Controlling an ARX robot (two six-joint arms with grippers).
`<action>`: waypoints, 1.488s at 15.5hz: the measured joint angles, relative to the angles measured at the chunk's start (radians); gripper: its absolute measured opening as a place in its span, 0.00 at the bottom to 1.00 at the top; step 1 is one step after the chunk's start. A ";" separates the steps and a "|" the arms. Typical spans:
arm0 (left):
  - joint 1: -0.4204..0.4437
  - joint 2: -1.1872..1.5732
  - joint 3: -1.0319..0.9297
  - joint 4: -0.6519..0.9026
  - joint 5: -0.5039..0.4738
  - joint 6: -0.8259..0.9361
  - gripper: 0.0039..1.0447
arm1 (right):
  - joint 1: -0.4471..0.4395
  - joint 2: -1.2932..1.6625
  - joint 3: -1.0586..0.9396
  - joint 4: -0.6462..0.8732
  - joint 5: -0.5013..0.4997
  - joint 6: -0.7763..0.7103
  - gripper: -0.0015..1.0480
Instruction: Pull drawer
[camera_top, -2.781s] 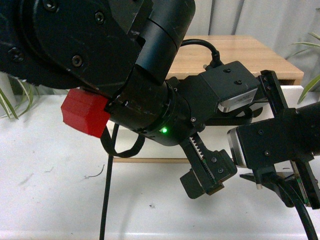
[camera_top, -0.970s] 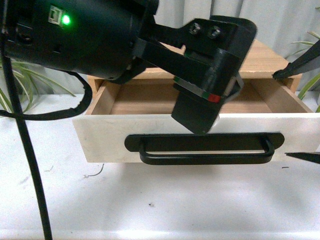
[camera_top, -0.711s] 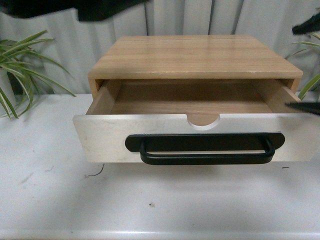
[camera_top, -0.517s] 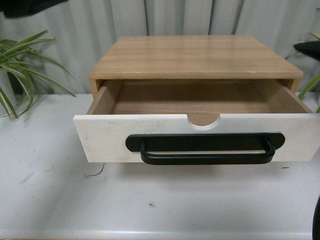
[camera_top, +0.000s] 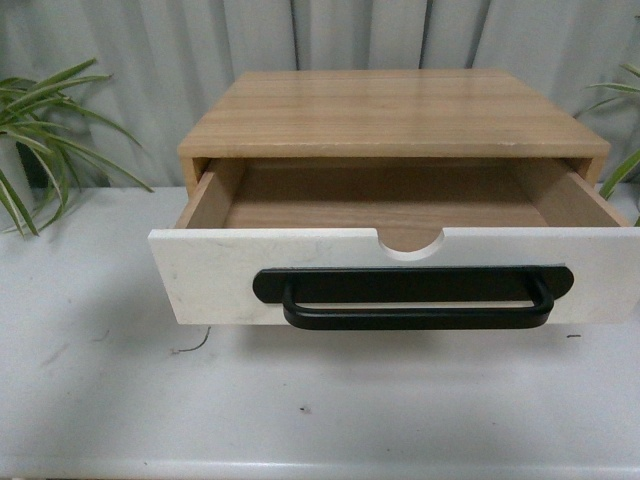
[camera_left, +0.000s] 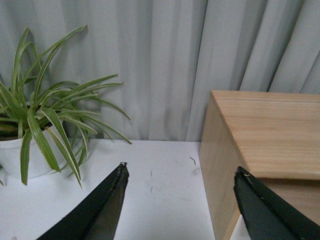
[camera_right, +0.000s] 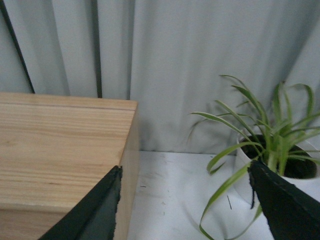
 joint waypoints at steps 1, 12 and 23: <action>0.000 -0.029 -0.045 0.014 -0.001 0.000 0.56 | 0.006 -0.106 -0.094 0.017 0.051 0.042 0.67; 0.000 -0.406 -0.328 -0.091 -0.003 0.003 0.01 | 0.082 -0.570 -0.528 -0.011 0.130 0.093 0.02; 0.000 -0.724 -0.391 -0.327 -0.003 0.003 0.01 | 0.082 -0.918 -0.626 -0.244 0.130 0.093 0.02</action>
